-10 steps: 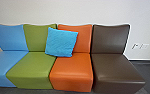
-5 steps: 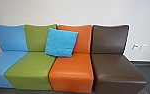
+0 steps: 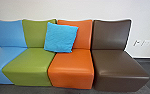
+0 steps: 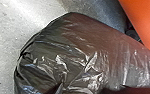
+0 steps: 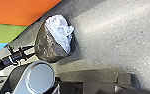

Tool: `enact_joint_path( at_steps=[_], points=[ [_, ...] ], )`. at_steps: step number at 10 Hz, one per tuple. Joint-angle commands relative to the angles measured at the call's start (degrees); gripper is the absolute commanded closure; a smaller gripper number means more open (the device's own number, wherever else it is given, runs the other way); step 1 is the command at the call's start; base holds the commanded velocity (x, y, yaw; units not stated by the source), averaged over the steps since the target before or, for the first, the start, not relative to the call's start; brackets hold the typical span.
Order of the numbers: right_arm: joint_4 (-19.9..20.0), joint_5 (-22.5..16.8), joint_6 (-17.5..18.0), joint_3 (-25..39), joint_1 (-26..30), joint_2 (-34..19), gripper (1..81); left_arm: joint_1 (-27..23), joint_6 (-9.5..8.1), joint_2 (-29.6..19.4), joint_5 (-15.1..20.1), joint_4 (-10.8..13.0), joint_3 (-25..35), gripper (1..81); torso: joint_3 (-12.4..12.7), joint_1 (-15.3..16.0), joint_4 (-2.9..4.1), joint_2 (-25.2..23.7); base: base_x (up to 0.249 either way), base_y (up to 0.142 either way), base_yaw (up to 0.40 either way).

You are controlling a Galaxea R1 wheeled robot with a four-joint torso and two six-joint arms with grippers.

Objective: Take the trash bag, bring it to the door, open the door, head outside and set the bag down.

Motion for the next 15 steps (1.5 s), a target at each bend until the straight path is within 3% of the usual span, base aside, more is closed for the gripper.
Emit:
enact_joint_path(
  at_steps=[1, 4, 6, 7, 10, 11, 14, 15],
  points=[
    [1.14, -2.89, 0.48, 1.64, 3.97, -4.56, 1.0, -6.14, -0.34, -0.66, 3.95, -1.17, 0.37, 1.0, 0.20, 3.56, 0.00, -5.51, 0.000, 0.000, 0.000],
    [1.14, -2.98, 0.66, 3.05, 4.59, -7.11, 1.0, -6.14, -0.34, 2.68, 3.95, -1.25, -4.11, 1.0, -1.35, 6.64, 0.00, -10.47, 0.000, 0.000, 0.000],
    [1.14, -2.89, 0.66, 3.05, 4.59, -7.11, 1.0, -5.36, -0.34, 3.74, 3.95, -3.09, -5.87, 1.0, -1.42, 9.18, 0.00, -14.60, 0.000, 0.000, 0.000],
    [1.14, -2.89, 0.75, 3.22, 4.59, -7.29, 1.0, -4.92, -0.34, 3.74, 3.95, -4.06, -6.05, 1.0, -1.42, 6.76, 0.00, -10.90, 0.000, 0.000, 0.000],
    [1.14, -3.15, 1.97, 4.35, 6.87, -9.39, 1.0, -3.07, -0.25, 4.26, 3.43, -4.16, -6.65, 1.0, -1.42, 8.70, 0.00, -14.14, 0.000, 0.000, 0.000],
    [1.05, -3.15, 1.98, 5.33, 7.22, -9.49, 1.0, -2.45, -0.25, 4.88, 3.51, -4.07, -7.97, 1.0, -5.83, 8.74, 0.00, -14.25, 0.000, 0.000, 0.000],
    [1.05, -3.15, 1.98, 5.60, 7.14, -9.14, 1.0, -1.92, -0.17, 6.11, 3.94, -3.54, -10.61, 1.0, -9.77, 8.59, 0.00, -14.25, 0.000, 0.000, 0.000],
    [1.05, -3.24, 1.98, 5.60, 7.05, -9.22, 1.0, -1.92, -0.08, 6.29, 3.95, -3.45, -10.62, 1.0, -6.45, 8.59, 0.00, -14.25, 0.000, 0.000, 0.000]
  ],
)
